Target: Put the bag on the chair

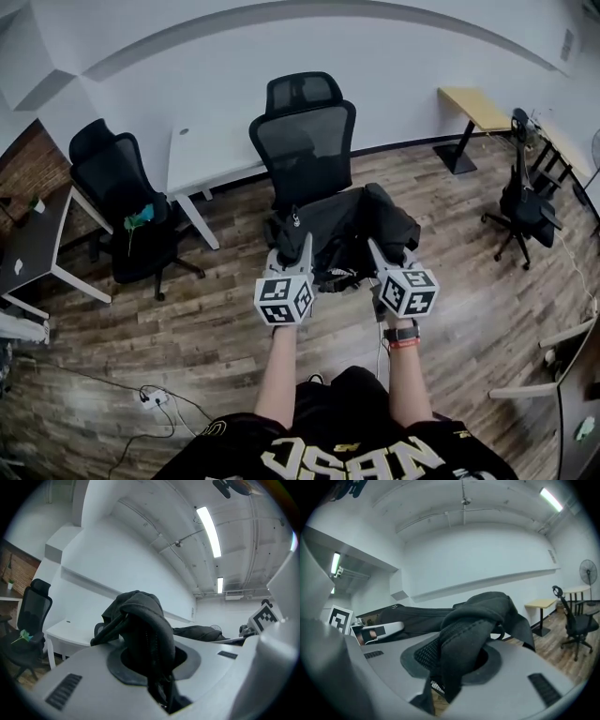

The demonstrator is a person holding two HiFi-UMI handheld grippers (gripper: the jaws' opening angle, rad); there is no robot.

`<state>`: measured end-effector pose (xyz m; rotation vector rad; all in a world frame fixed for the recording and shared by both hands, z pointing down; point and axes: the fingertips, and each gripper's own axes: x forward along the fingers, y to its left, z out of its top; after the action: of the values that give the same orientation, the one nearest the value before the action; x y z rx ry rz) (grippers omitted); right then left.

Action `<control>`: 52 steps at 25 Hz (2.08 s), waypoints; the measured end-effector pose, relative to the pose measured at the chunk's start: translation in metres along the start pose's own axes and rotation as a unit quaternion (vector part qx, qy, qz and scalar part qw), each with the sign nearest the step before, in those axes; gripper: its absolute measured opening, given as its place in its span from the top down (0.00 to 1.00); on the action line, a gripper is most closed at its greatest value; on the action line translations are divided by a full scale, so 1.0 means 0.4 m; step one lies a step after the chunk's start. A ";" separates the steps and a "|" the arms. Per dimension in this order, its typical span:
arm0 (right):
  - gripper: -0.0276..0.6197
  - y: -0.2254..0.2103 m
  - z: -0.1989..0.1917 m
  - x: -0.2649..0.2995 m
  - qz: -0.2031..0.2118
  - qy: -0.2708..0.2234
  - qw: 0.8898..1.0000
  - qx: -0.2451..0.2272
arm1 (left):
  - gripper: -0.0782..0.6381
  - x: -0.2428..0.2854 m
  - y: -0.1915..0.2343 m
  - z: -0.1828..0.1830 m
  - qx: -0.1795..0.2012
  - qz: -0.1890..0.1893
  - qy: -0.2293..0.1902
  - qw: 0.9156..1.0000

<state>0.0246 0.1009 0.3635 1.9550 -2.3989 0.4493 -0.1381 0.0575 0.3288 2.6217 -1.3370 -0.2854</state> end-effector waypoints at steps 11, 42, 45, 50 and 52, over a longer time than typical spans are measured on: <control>0.78 -0.099 0.012 0.290 0.026 0.040 0.999 0.005 | 0.77 0.217 0.144 -0.051 -0.011 0.049 0.011 0.999; 0.78 -0.479 -0.024 1.031 0.131 0.205 0.968 0.056 | 0.73 0.859 0.406 -0.250 -0.029 0.204 0.090 0.975; 0.78 -0.476 -0.075 1.060 0.126 0.226 0.964 0.054 | 0.73 0.859 0.457 -0.309 -0.049 0.210 0.107 0.971; 0.77 -0.475 -0.162 1.106 0.116 0.261 0.956 0.064 | 0.73 0.860 0.528 -0.394 -0.077 0.218 0.135 0.963; 0.76 -0.476 -0.192 1.118 0.113 0.274 0.953 0.065 | 0.73 0.863 0.543 -0.430 -0.087 0.222 0.147 0.960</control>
<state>0.0972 -0.3432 0.5627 1.3438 -2.2568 1.0264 -0.0647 -0.3355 0.5188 2.0490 -1.6483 0.0520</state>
